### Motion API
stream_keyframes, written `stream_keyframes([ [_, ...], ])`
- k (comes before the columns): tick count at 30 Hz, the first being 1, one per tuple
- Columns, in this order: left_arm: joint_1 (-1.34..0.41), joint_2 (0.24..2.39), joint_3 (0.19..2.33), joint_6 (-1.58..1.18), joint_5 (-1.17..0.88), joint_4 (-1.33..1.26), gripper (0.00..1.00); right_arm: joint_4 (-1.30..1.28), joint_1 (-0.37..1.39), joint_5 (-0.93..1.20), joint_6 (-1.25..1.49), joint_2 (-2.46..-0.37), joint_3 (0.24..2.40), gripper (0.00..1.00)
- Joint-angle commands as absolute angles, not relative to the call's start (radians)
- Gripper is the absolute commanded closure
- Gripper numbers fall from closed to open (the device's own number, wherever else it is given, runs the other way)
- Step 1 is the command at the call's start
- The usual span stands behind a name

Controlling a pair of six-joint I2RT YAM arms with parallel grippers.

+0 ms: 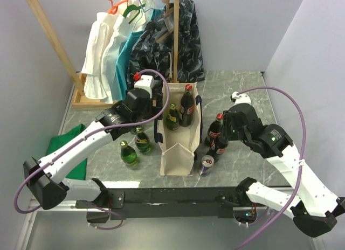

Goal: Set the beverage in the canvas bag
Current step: Pick up the drink from the center of the board.

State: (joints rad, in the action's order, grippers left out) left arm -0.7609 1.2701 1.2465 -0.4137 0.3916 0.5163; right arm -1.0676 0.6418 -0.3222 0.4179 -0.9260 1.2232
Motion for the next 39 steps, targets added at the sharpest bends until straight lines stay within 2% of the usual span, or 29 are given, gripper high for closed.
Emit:
stream_keyframes([
  [1, -0.764, 1.238, 1.249, -0.416, 0.413, 0.499, 0.04, -1.042, 0.641, -0.336, 0.445, -0.911, 1.285, 1.00],
  [39, -0.764, 1.235, 1.253, -0.405, 0.400, 0.511, 0.04, -1.178, 0.641, -0.445, 0.399, -0.965, 1.600, 1.00],
])
